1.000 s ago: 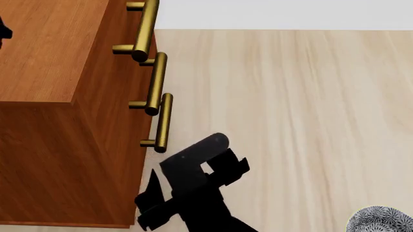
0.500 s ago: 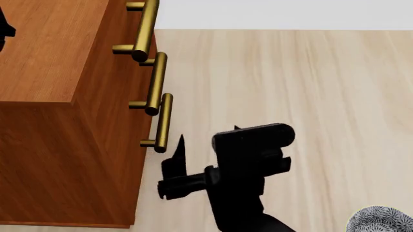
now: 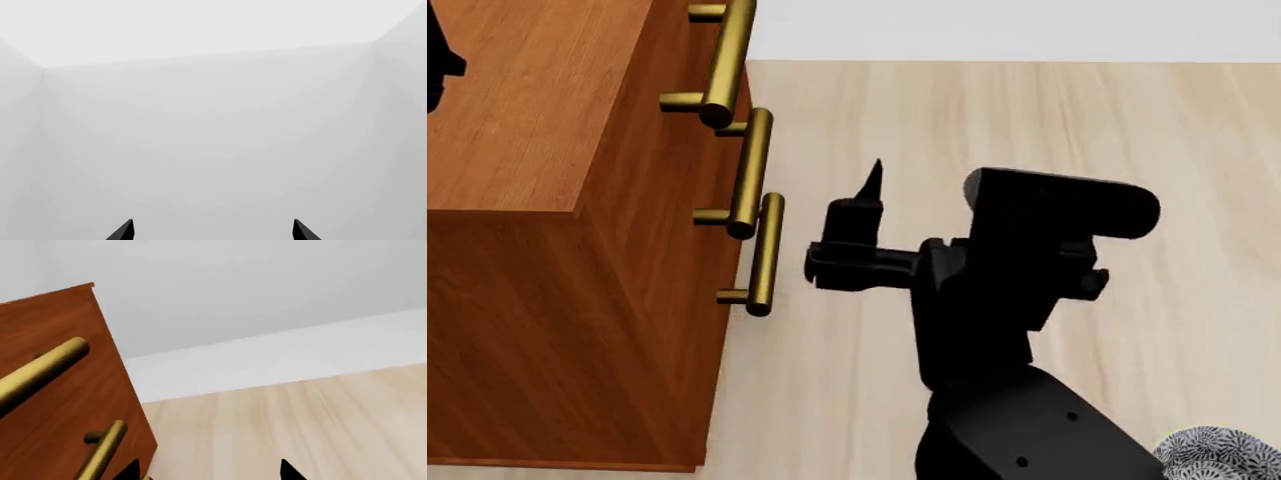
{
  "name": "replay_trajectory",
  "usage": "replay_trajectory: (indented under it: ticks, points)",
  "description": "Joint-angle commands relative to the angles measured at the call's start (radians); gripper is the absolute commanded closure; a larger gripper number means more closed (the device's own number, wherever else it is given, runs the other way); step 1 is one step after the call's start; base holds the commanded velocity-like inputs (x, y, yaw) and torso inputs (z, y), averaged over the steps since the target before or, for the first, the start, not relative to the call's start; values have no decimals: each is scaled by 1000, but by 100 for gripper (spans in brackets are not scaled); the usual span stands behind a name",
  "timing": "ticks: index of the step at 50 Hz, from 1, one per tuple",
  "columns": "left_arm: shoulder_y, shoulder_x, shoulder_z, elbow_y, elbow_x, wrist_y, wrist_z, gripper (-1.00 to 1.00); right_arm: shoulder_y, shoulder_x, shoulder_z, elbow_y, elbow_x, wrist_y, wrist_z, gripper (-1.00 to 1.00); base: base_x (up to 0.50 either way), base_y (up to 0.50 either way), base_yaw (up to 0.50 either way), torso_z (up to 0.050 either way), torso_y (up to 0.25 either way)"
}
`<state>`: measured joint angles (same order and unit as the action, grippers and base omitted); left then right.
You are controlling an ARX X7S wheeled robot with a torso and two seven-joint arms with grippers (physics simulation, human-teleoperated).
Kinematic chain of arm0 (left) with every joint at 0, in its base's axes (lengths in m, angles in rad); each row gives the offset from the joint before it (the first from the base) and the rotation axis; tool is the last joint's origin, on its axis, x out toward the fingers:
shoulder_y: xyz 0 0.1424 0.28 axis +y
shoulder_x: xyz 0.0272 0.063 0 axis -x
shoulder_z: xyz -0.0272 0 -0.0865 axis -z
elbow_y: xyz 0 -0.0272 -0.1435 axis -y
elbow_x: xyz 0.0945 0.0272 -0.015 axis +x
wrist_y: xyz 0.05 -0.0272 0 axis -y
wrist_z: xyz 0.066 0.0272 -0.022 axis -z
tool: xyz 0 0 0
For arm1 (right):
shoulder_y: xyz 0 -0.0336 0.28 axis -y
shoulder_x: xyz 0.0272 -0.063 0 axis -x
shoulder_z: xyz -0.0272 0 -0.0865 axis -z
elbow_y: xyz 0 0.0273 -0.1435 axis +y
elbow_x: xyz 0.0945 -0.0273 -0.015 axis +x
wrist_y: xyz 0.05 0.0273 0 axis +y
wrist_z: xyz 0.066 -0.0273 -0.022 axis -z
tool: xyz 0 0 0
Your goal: Close the bottom drawer of the cabinet and open the top drawer.
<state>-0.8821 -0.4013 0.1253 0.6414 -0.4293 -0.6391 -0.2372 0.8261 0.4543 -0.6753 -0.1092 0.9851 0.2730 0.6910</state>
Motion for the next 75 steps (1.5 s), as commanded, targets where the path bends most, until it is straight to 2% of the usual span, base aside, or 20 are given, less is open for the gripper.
replay_trajectory:
  ticks: [1,23,35,42,43,47,64,75]
  points:
    - [-7,-3,10,4,0,0,0,-100,38,-13,67,-15,58,-16,36,-100,0,0,0,0,0]
    - [-23,-9,16,16,-8,-12,-7,-100,25,-76,193,-22,259,-89,6,-100,0,0,0,0,0]
    - [-22,-8,21,15,-9,-9,-13,-100,-34,-97,275,-135,411,-131,84,-100,0,0,0,0,0]
    - [-19,-8,26,13,-7,-3,-13,-100,-48,-114,283,-183,457,-136,112,-100,0,0,0,0,0]
    - [-17,-8,23,12,-8,-2,-15,-100,-62,-132,297,-192,514,-145,112,-100,0,0,0,0,0]
    - [-11,-12,17,20,-11,-5,-19,-100,-70,-163,305,-197,552,-160,147,-100,0,0,0,0,0]
    - [-4,-19,12,22,-16,1,-22,-100,-84,-218,318,-211,668,-180,152,-100,0,0,0,0,0]
    - [-5,-24,10,22,-20,4,-23,-100,-49,-250,309,-137,735,-167,84,-100,0,0,0,0,0]
